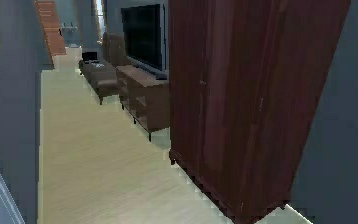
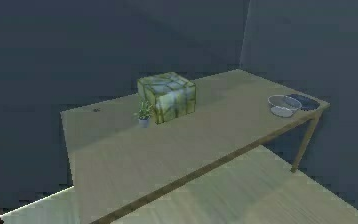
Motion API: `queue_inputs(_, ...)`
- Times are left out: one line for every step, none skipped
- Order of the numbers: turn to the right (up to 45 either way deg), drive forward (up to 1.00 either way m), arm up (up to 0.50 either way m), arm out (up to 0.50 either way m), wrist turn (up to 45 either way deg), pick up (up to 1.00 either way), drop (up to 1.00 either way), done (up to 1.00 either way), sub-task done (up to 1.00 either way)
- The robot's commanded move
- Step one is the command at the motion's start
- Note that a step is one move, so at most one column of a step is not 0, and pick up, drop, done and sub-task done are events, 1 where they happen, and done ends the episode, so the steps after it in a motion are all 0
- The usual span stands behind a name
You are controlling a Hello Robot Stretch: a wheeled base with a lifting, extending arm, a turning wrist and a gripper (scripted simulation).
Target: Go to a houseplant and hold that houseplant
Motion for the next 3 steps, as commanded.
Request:
queue_inputs(21.0, 0.0, 0.0, 0.0, 0.0, 0.0, 0.0, 0.0, 0.0)
queue_inputs(0.0, 0.45, 0.0, 0.0, 0.0, 0.0, 0.0, 0.0, 0.0)
queue_inputs(36.0, 0.0, 0.0, 0.0, 0.0, 0.0, 0.0, 0.0, 0.0)
